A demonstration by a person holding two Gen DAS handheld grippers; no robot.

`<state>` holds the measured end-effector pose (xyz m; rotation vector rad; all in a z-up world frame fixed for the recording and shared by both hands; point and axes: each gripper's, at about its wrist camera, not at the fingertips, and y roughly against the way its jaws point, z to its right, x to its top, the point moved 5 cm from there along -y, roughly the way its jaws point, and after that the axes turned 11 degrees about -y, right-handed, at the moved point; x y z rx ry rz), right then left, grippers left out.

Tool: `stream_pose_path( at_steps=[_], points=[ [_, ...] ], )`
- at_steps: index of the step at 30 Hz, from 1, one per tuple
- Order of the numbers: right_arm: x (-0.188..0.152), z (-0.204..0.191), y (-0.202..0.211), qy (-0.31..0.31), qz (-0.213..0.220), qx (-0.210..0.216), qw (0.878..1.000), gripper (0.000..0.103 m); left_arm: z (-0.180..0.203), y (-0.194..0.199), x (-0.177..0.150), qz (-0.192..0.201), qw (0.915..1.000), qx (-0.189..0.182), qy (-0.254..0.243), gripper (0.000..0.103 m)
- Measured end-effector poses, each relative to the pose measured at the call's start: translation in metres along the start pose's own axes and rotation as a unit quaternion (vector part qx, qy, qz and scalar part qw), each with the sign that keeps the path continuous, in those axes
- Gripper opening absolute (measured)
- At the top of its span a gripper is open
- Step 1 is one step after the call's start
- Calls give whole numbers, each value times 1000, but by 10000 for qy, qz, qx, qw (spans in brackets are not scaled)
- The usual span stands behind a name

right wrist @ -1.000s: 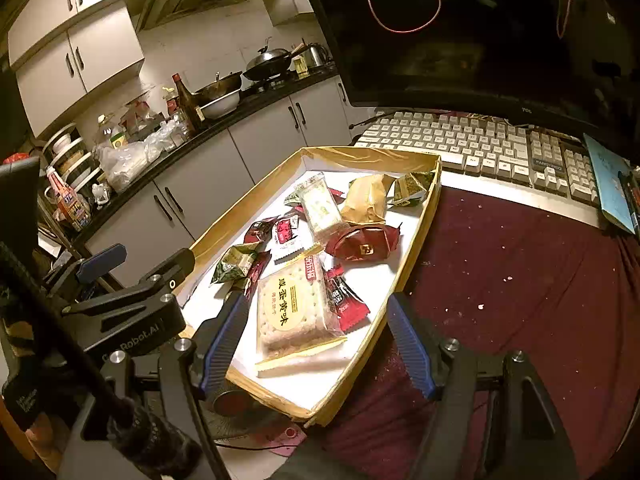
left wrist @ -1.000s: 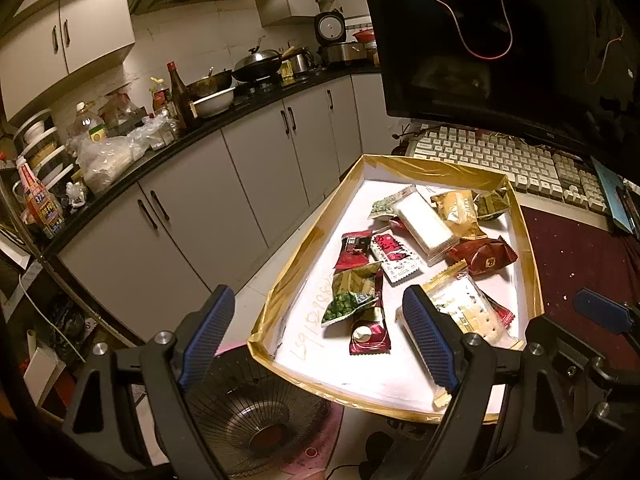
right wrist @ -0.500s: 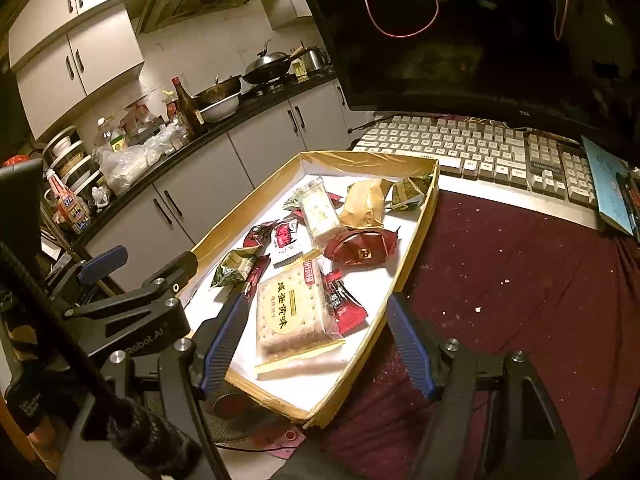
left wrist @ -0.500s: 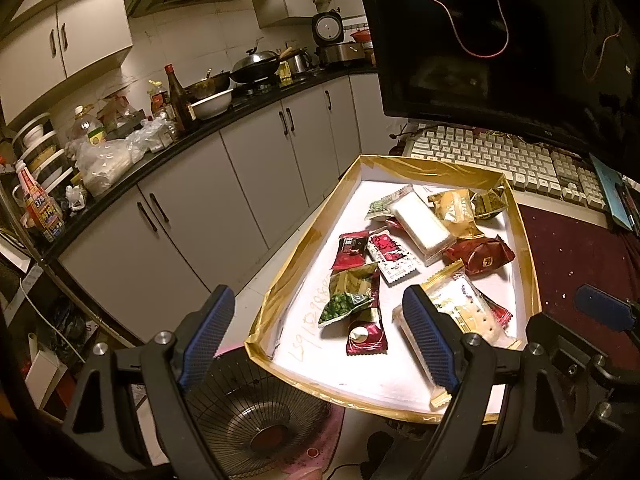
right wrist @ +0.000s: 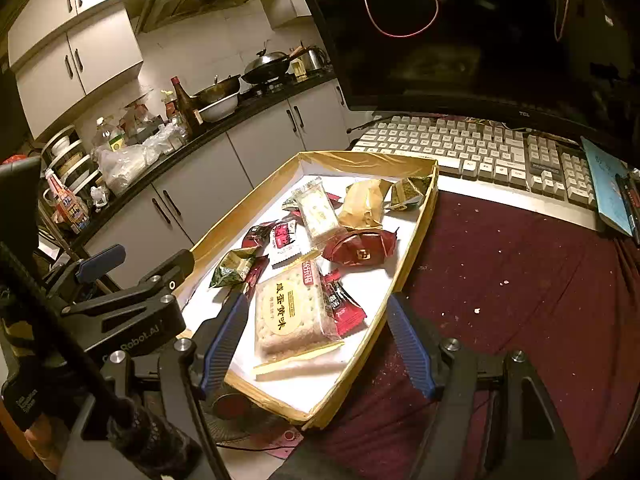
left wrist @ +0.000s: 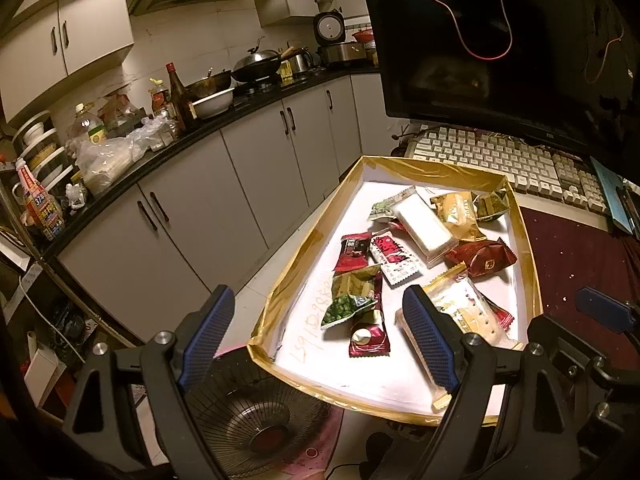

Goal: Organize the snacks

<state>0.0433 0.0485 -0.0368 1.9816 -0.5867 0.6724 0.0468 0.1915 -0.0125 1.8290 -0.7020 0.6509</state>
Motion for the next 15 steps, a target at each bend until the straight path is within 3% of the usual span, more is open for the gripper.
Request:
stream_pose_path(
  at_steps=[15],
  points=[
    [2, 2, -4, 53, -42, -11, 10000, 72, 1, -7, 3, -36, 9999, -87, -68, 86]
  ],
)
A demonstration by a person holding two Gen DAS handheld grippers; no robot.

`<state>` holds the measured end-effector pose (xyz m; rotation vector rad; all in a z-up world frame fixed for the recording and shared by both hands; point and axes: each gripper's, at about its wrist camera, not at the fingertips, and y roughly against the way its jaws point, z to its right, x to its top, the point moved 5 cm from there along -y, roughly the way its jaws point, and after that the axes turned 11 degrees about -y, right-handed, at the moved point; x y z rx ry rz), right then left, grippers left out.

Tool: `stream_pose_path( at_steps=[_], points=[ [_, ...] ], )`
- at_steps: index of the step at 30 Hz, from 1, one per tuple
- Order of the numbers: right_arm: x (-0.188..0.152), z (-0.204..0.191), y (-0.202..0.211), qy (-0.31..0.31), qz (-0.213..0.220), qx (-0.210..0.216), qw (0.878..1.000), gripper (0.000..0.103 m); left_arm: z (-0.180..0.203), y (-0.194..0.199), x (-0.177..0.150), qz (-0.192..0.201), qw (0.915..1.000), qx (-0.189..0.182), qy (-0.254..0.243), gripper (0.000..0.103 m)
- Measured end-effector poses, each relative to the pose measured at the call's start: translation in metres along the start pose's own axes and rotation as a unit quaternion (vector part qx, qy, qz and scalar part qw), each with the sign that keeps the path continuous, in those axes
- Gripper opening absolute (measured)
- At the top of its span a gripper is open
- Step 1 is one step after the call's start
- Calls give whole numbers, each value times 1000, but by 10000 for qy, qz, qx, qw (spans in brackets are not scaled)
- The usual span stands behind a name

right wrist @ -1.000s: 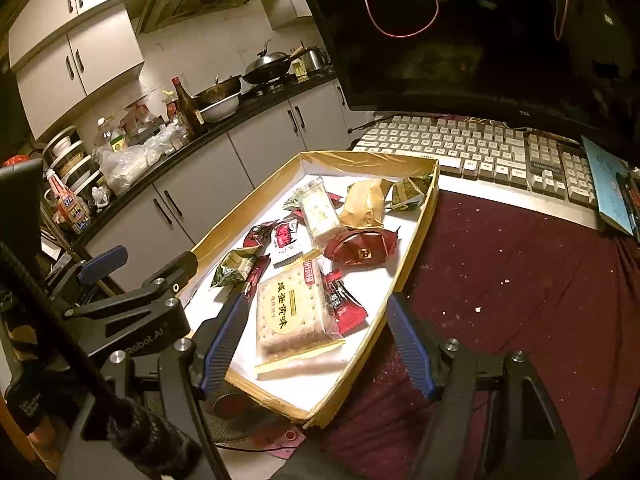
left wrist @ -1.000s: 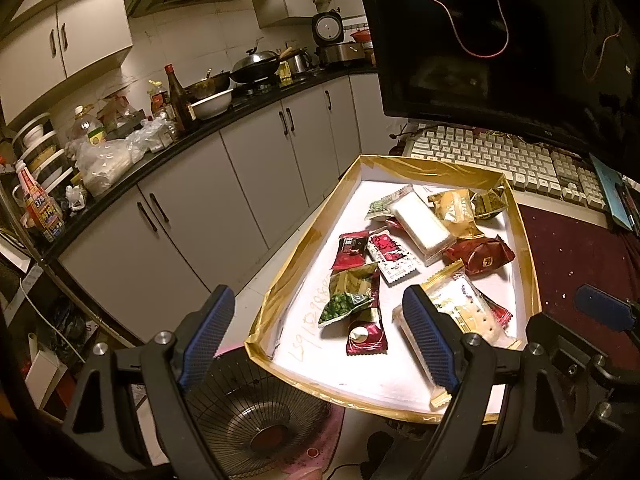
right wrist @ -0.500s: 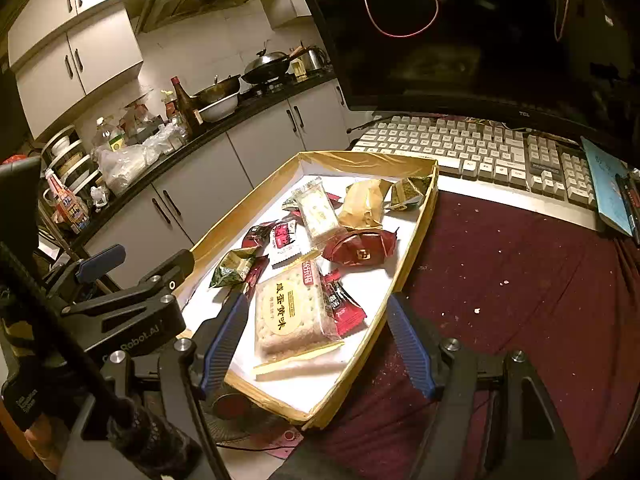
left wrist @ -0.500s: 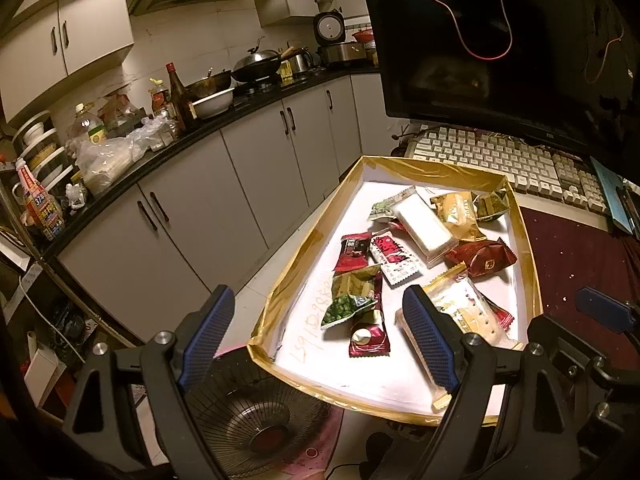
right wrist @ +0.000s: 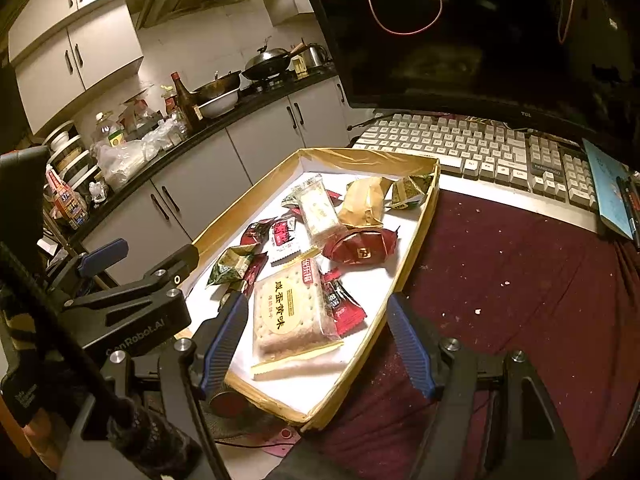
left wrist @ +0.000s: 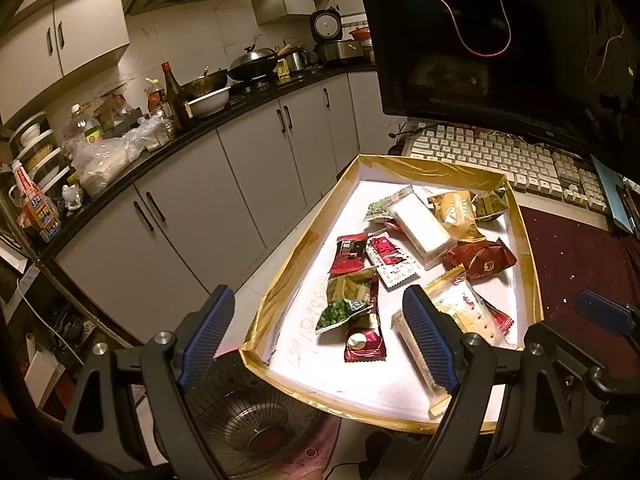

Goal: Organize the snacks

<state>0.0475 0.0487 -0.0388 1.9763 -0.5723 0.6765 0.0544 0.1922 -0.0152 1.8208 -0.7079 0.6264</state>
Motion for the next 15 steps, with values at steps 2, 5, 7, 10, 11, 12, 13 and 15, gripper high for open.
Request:
stream_pose_path(
  at_steps=[2, 5, 7, 10, 11, 12, 13, 15],
  points=[
    [0, 1, -2, -9, -17, -10, 10000, 72, 1, -1, 0, -6, 10000, -23, -5, 86],
    [0, 2, -3, -8, -38, -33, 10000, 72, 2, -3, 0, -32, 10000, -31, -23, 86],
    [-1, 3, -5, -21, -48, -20, 10000, 72, 3, -6, -1, -60, 10000, -52, -44, 86],
    [-1, 5, -6, -46, -63, -61, 10000, 72, 3, -10, -1, -104, 9999, -96, -11, 86],
    [-1, 6, -7, -62, -65, -59, 9999, 72, 3, -11, 0, -109, 9999, -87, -12, 86],
    [0, 6, -7, -60, -70, -64, 9999, 72, 4, -12, 0, -103, 9999, -78, -31, 86],
    [0, 6, -7, -59, -63, -67, 9999, 72, 4, -12, 0, -82, 9999, -77, -51, 86],
    [-1, 6, -7, -62, -57, -64, 9999, 72, 6, -12, 1, -48, 9999, -58, -107, 86]
  ],
)
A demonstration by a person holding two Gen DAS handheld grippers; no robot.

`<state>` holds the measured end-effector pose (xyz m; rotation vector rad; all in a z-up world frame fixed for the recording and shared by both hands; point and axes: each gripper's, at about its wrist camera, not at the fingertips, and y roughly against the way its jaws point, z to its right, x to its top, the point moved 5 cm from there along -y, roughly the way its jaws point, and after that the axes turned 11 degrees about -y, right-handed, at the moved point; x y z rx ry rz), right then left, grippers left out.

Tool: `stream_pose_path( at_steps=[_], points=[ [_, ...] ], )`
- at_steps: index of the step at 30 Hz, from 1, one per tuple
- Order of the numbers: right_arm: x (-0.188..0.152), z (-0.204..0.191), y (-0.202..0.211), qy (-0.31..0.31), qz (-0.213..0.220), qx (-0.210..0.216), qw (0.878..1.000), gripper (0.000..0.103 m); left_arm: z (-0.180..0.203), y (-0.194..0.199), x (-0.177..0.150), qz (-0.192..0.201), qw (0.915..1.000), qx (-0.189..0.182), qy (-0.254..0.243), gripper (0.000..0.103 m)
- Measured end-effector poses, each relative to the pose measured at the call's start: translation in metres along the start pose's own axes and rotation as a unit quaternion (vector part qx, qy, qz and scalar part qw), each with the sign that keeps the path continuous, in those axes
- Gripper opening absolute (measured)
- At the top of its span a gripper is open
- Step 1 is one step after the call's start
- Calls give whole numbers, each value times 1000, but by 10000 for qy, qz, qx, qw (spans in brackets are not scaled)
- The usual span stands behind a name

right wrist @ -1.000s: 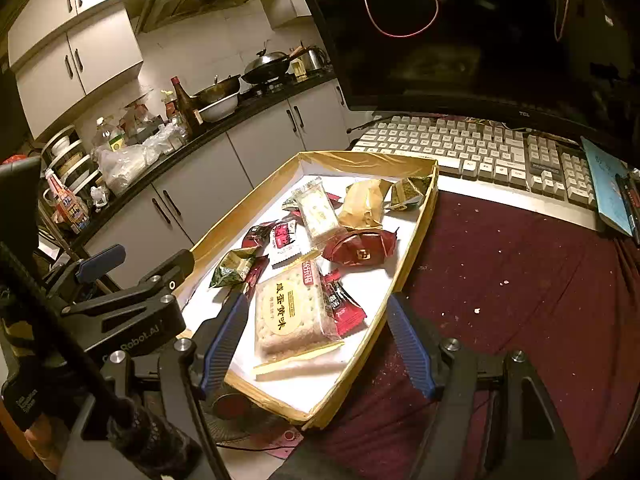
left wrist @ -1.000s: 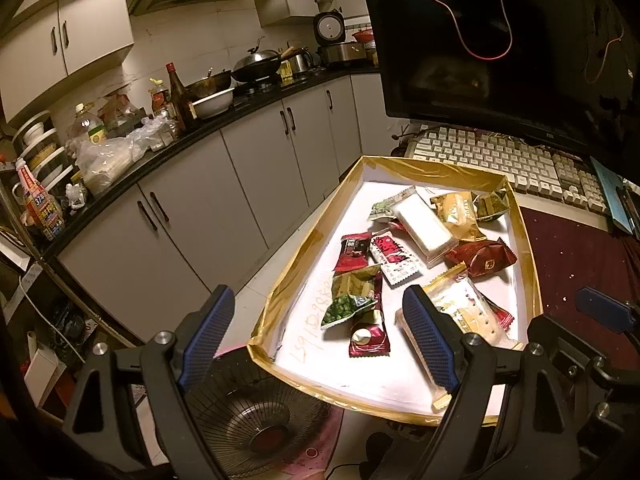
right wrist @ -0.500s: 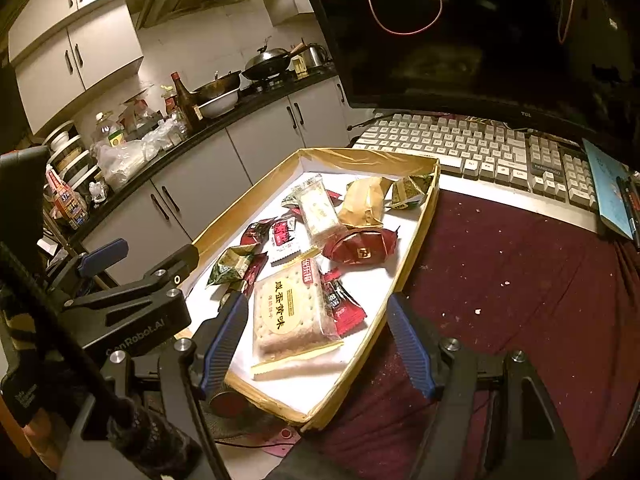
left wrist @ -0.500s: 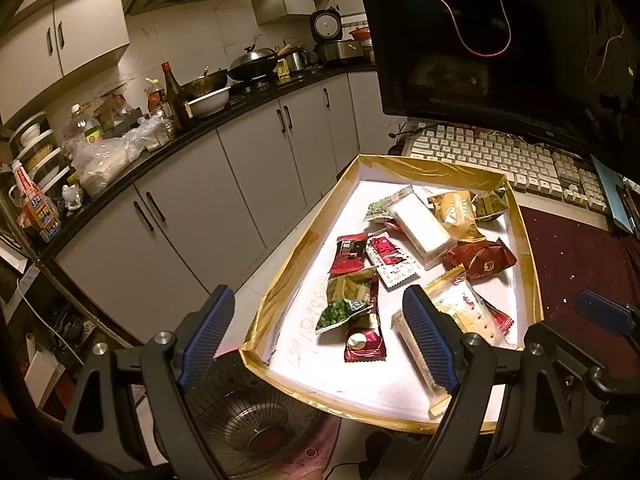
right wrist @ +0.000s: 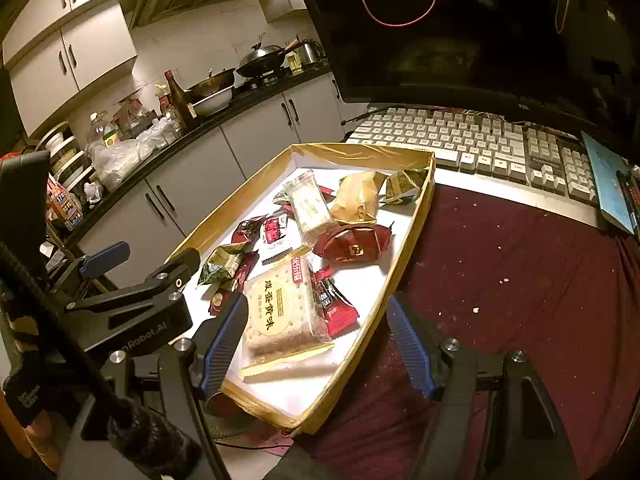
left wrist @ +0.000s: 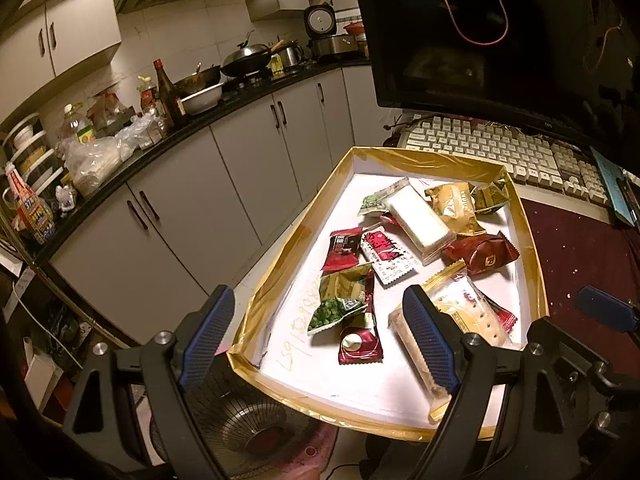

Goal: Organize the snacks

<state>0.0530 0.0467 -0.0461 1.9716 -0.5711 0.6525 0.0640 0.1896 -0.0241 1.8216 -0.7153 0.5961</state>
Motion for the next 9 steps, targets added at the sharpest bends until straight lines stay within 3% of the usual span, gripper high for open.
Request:
stream_pose_path(
  at_steps=[9],
  points=[
    [0, 3, -2, -11, -24, -25, 10000, 72, -2, -5, -1, -69, 9997, -202, 125, 86]
  ],
)
